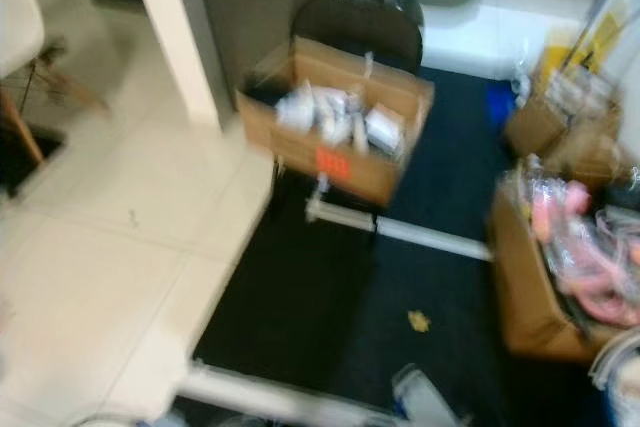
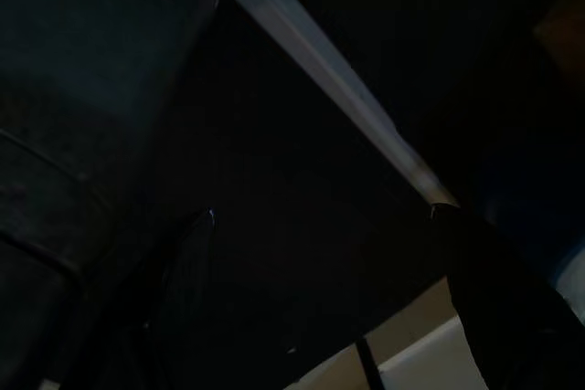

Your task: Picking trash to rubbish bin

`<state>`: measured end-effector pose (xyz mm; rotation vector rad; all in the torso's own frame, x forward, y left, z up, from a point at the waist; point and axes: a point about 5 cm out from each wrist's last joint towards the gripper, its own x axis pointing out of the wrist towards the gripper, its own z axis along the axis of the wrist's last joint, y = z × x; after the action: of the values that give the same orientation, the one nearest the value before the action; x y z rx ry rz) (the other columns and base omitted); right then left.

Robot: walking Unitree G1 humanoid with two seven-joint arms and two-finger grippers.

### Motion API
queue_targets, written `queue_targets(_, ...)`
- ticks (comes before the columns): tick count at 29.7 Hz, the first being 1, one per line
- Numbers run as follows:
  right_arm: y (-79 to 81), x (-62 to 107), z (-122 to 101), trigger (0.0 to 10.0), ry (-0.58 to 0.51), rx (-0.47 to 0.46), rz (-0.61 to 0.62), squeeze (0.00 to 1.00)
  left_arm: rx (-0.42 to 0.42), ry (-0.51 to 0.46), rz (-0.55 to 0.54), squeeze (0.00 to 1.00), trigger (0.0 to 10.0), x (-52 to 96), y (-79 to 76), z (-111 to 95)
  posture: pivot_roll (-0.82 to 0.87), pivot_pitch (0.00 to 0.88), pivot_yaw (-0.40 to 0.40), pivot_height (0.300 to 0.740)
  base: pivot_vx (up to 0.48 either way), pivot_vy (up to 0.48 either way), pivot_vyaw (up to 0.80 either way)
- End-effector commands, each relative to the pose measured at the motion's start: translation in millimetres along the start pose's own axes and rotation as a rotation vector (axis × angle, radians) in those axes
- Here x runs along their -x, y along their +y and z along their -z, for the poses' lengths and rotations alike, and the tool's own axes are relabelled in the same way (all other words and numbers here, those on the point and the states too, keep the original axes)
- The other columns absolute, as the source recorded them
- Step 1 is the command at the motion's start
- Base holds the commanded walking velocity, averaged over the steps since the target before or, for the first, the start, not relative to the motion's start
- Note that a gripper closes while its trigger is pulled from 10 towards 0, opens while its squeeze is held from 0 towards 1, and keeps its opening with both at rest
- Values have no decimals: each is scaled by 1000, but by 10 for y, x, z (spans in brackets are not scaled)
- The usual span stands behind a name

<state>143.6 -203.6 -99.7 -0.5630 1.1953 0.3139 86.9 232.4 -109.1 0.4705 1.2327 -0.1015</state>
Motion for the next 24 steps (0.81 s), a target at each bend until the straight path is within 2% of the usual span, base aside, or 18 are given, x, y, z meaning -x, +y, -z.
queue_targets(1,61,-2,34,10000,18,5,-15,0,-10,8,3,0,10000,2,9,19,57,103,-28,740,-326,0,0)
queue_targets(9,28,-1,20,10000,17,9,-12,0,-10,8,5,0,10000,2,0,16,53,104,-32,740,-330,0,0)
queue_targets(18,-102,18,121,10000,30,13,1,0,-17,6,6,0,10000,2,-1,15,48,98,-33,740,-327,0,0)
queue_targets(24,-132,28,184,10000,36,16,1,0,-21,5,6,0,10000,2,-1,14,48,93,-32,740,-328,0,0)
